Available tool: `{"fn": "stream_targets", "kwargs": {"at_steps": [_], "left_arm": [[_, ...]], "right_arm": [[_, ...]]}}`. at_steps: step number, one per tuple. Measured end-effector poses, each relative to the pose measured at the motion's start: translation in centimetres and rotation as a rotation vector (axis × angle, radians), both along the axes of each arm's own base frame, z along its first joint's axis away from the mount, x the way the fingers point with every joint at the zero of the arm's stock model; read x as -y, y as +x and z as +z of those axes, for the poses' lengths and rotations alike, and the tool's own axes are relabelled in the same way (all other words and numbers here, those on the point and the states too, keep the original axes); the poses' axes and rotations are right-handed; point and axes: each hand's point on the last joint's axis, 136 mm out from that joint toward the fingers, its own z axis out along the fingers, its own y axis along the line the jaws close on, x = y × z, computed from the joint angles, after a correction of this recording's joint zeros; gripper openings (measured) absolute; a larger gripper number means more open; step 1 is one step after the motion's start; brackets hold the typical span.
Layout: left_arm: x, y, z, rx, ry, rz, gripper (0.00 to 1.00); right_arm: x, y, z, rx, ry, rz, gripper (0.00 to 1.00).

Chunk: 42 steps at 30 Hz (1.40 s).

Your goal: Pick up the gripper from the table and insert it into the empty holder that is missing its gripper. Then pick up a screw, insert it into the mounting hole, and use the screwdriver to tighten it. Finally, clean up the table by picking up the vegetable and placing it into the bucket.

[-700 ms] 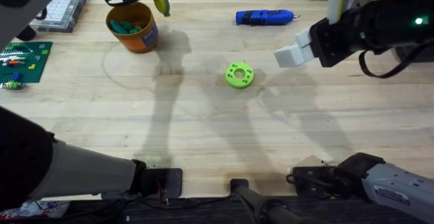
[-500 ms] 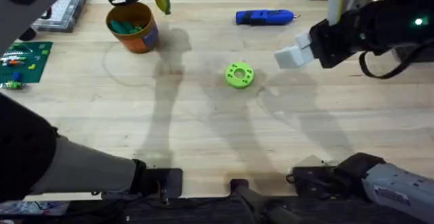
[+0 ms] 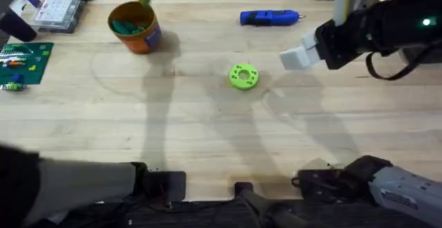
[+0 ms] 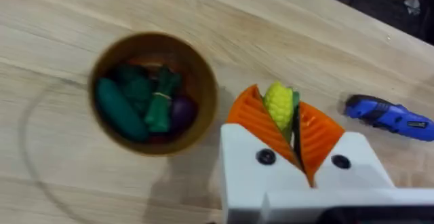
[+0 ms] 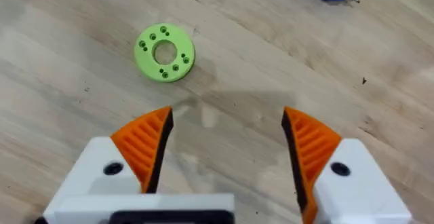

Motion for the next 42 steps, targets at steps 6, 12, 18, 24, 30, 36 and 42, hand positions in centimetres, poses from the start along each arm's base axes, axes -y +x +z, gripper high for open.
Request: {"fn": "stream_targets", "kwargs": {"at_steps": [6,12,18,24,30,36,42], "left_arm": [[-2.5,-2.3,3.1,0.034,0.091,-0.021,0.04],[-3.2,-2.3,1.5,-0.023,0.17,-0.07,0.042],[-4.0,-1.3,-2.1,-0.117,0.214,-0.076,0.04],[-4.2,0.0,-6.5,-0.213,0.215,-0.09,0.042],[-4.5,1.1,-9.2,-0.253,0.216,-0.094,0.04],[-4.6,1.5,-9.4,-0.244,0.224,-0.087,0.042],[-4.8,1.6,-9.3,-0.241,0.23,-0.082,0.04]], "right_arm": [[0.0,0.0,0.0,0.0,0.0,0.0,0.958],[0.0,0.0,0.0,0.0,0.0,0.0,0.958],[0.0,0.0,0.0,0.0,0.0,0.0,0.958],[0.0,-0.1,0.0,-0.003,-0.001,0.0,0.958],[0.0,-0.1,0.0,-0.003,-0.002,0.0,0.958],[0.0,-0.1,-0.1,-0.004,-0.002,0.0,0.958],[0.0,-0.1,-0.1,-0.004,-0.002,0.0,0.958]]}}
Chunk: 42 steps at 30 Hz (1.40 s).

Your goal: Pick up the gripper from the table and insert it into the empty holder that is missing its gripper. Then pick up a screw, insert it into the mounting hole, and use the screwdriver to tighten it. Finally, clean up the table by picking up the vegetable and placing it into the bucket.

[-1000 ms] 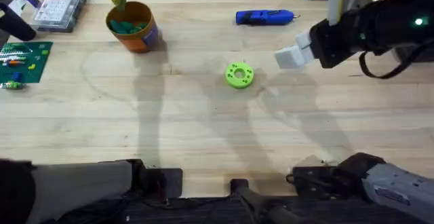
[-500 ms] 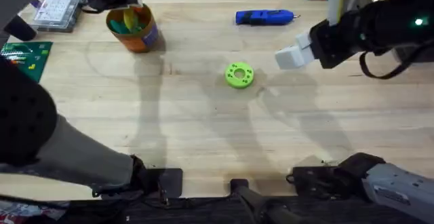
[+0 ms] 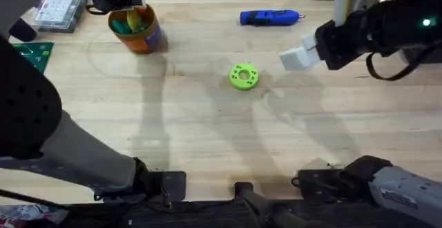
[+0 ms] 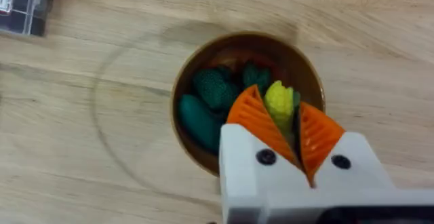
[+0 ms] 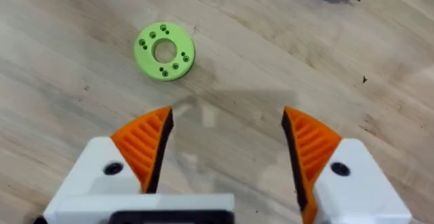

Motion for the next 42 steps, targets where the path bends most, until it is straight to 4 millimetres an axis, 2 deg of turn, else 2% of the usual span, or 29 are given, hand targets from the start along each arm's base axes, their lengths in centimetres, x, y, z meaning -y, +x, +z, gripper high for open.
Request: {"fn": "stream_targets", "kwargs": {"at_steps": [10,11,12,16,17,18,30,34,37,42], "left_arm": [[-0.1,0.1,0.0,0.003,0.003,0.002,0.04],[-0.1,0.1,0.0,0.003,0.004,0.0,0.066],[-0.1,0.1,0.0,0.002,0.007,-0.003,0.169],[-0.1,0.0,0.0,0.002,0.007,-0.003,0.784],[-0.1,0.0,0.0,0.002,0.007,-0.002,0.909],[-0.1,0.0,0.0,0.002,0.006,-0.001,0.965],[-0.1,0.0,0.0,-0.002,0.006,-0.001,0.986],[0.1,-1.3,0.1,-0.045,0.0,-0.002,0.986],[0.5,-3.5,1.9,-0.071,-0.011,-0.008,0.986],[1.0,-8.5,8.1,-0.023,-0.01,-0.013,0.986]], "right_arm": [[0.0,0.0,-0.1,-0.004,-0.002,0.0,0.958],[0.0,0.1,-0.2,-0.009,-0.004,0.0,0.958],[-0.1,0.1,-0.4,-0.013,-0.006,0.0,0.958],[-0.2,0.3,-1.0,-0.033,-0.016,0.0,0.958],[-0.2,0.4,-1.0,-0.035,-0.017,0.0,0.958],[-0.2,0.4,-1.1,-0.036,-0.017,0.0,0.958],[-0.2,0.3,-1.1,-0.038,-0.018,0.0,0.958],[0.0,0.0,-1.3,-0.055,-0.027,0.0,0.958],[0.1,-0.2,-1.4,-0.06,-0.029,0.0,0.958],[0.3,-0.6,-0.4,-0.027,-0.012,0.0,0.958]]}}
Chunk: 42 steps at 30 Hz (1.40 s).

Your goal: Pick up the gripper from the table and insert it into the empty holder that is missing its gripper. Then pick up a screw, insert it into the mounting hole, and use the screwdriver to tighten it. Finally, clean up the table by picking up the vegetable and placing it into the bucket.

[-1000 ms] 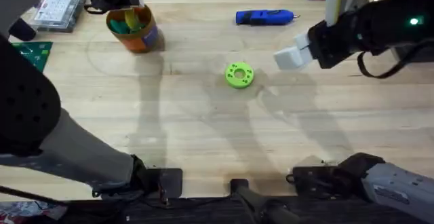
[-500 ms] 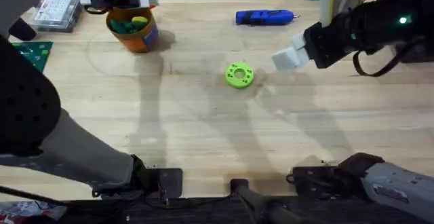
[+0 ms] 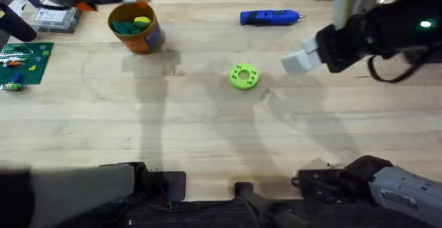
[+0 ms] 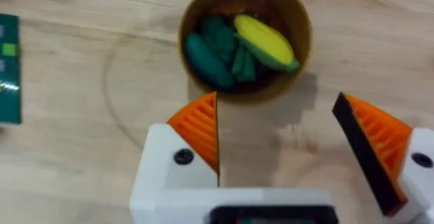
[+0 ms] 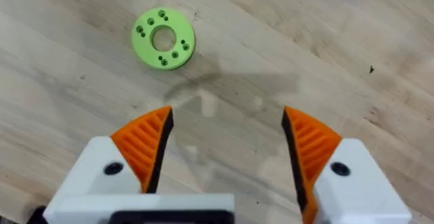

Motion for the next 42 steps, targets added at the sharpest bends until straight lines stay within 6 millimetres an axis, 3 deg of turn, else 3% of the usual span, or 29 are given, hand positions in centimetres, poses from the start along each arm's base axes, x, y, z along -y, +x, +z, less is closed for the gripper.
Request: {"fn": "stream_targets", "kwargs": {"at_steps": [6,10,19,25,42], "left_arm": [[0.5,-6.8,6.3,0.104,0.02,-0.004,0.986],[1.4,-10.8,8.7,0.186,0.03,-0.024,0.986],[3.7,-19.4,7.5,0.272,-0.001,-0.106,0.986],[4.0,-23.1,8.0,0.344,-0.009,-0.117,0.986],[4.0,-23.3,8.0,0.349,-0.01,-0.118,0.986]], "right_arm": [[1.4,-0.4,4.5,0.123,0.094,-0.085,0.958],[3.5,-1.1,7.2,0.18,0.141,-0.177,0.958],[6.2,-3.1,8.4,0.154,0.157,-0.301,0.958],[6.2,-2.9,8.9,0.168,0.182,-0.324,0.958],[6.2,-2.9,8.9,0.167,0.184,-0.328,0.958]]}}
